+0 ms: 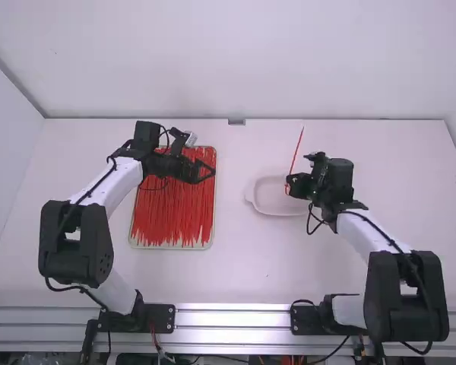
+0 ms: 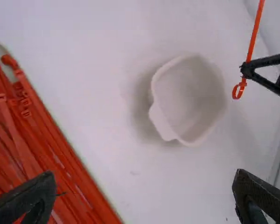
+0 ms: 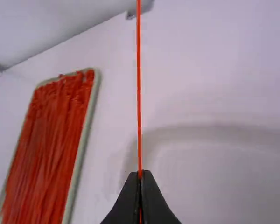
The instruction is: Fasten the cable tie
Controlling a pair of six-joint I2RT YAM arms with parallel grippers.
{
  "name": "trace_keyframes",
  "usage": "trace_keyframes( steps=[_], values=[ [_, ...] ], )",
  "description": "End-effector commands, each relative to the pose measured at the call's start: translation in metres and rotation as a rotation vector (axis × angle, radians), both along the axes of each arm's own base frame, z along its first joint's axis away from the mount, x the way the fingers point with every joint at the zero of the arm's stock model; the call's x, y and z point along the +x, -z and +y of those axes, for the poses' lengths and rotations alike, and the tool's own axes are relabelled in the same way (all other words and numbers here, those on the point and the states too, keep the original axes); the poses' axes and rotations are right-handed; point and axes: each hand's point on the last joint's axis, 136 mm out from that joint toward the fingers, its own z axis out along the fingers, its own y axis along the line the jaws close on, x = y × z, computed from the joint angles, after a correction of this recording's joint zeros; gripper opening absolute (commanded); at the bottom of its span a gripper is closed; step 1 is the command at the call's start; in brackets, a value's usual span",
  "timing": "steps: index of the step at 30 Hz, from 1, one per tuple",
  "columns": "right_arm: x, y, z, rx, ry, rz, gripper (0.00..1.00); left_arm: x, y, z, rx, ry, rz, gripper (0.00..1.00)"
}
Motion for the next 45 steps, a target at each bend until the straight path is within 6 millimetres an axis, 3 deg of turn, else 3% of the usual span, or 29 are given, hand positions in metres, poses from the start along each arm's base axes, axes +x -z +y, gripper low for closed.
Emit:
trace_keyframes(
  steps=[1, 7, 18, 25, 27, 28, 29, 30, 35, 39, 45],
  values=[
    [-0.002, 0.013, -0.009, -0.047, 0.101, 0.017, 0.0, 0.005, -0.002, 0.005, 0.02, -0.004, -0.023, 0.99],
    [-0.006, 0.026, -0.009, -0.155, 0.157, 0.013, 0.0, 0.005, -0.002, 0.004, 0.018, 0.0, -0.022, 0.99],
    [-0.004, 0.028, -0.011, -0.211, 0.201, -0.007, 0.07, 0.005, -0.002, 0.003, 0.018, 0.001, -0.023, 0.99],
    [-0.002, 0.026, -0.018, -0.195, 0.237, -0.003, 0.37, 0.005, -0.002, 0.005, 0.021, -0.004, -0.024, 0.99],
    [-0.001, 0.025, -0.018, -0.194, 0.237, -0.007, 0.54, 0.006, 0.0, 0.005, 0.034, -0.007, -0.024, 0.99],
    [-0.001, 0.024, -0.018, -0.193, 0.238, -0.011, 0.29, 0.006, 0.0, 0.006, 0.043, -0.012, -0.024, 0.99],
    [-0.001, 0.023, -0.018, -0.192, 0.238, -0.013, 0.84, 0.007, 0.001, 0.007, 0.049, -0.016, -0.024, 0.99],
    [-0.001, 0.019, -0.018, -0.189, 0.238, -0.022, 0.98, 0.007, 0.003, 0.008, 0.061, -0.023, -0.021, 0.99],
    [-0.004, 0.003, -0.018, -0.184, 0.235, -0.053, 0.98, 0.007, 0.002, 0.009, 0.067, -0.026, -0.022, 0.99],
    [-0.018, -0.018, -0.021, -0.177, 0.238, -0.064, 0.98, 0.006, -0.005, 0.023, 0.106, -0.074, 0.005, 0.99],
    [-0.037, -0.038, -0.024, -0.158, 0.247, -0.071, 0.98, -0.001, -0.015, 0.025, 0.108, -0.076, 0.032, 0.99]
  ],
)
